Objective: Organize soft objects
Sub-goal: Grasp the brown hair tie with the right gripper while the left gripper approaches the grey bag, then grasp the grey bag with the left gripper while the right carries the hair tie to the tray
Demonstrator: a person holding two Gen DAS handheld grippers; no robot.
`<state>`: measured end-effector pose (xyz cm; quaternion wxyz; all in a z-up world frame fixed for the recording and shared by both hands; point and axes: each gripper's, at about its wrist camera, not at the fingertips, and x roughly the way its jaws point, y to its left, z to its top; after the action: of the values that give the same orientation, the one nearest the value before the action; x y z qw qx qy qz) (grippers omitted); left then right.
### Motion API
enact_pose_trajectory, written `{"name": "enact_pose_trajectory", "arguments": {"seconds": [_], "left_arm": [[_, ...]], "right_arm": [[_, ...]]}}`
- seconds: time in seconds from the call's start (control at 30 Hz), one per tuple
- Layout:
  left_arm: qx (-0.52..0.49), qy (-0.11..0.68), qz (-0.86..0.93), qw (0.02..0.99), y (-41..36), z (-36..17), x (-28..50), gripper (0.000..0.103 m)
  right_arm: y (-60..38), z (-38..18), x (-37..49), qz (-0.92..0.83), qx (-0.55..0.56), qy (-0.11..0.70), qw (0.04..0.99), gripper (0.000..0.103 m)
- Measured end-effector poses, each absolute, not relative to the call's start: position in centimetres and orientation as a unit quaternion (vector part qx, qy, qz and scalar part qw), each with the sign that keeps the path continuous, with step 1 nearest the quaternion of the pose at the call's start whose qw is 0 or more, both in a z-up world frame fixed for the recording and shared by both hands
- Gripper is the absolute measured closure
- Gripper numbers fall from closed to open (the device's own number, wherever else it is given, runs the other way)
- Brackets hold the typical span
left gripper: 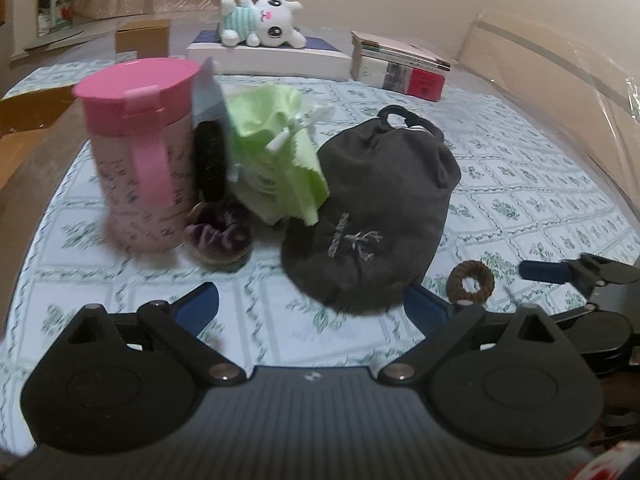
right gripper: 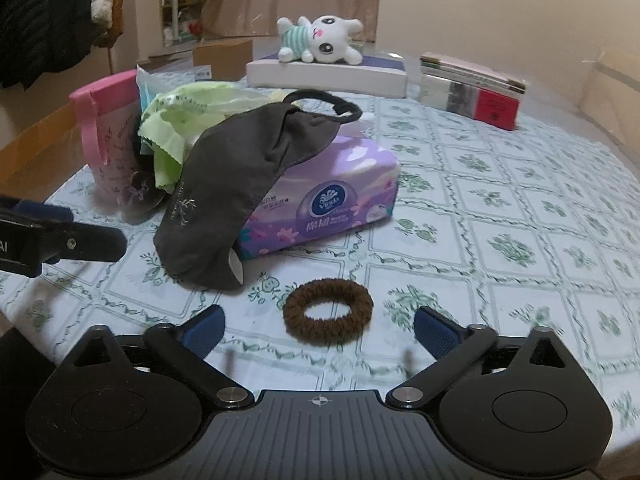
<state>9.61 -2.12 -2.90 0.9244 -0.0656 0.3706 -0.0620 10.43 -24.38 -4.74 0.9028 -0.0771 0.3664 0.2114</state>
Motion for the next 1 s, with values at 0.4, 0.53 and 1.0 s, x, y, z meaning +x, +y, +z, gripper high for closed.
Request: {"name": "enact_pose_trajectory", "arguments": {"seconds": [0.4,0.53,1.0], "left_arm": [[-0.055,0.373,-0.083,0.922,-3.7,-3.7,11.9,0.005],[-0.050,0.369,-0.087,0.924,-4.4,-3.7,12.4,0.005],[0.002,0.372,-0.121,0.920,-7.1,-4.6,14.9,0.013]], "right_arm": [[-24.5,-5.9,11.7,0.220,-0.082,0.374,0.897,0.055],[-25.0,-5.6,11.5,0.220,-0.069,0.370,0.900,0.079],[-26.9,-4.5,10.7,0.181,-0.046,0.359,0.915,0.083]]}}
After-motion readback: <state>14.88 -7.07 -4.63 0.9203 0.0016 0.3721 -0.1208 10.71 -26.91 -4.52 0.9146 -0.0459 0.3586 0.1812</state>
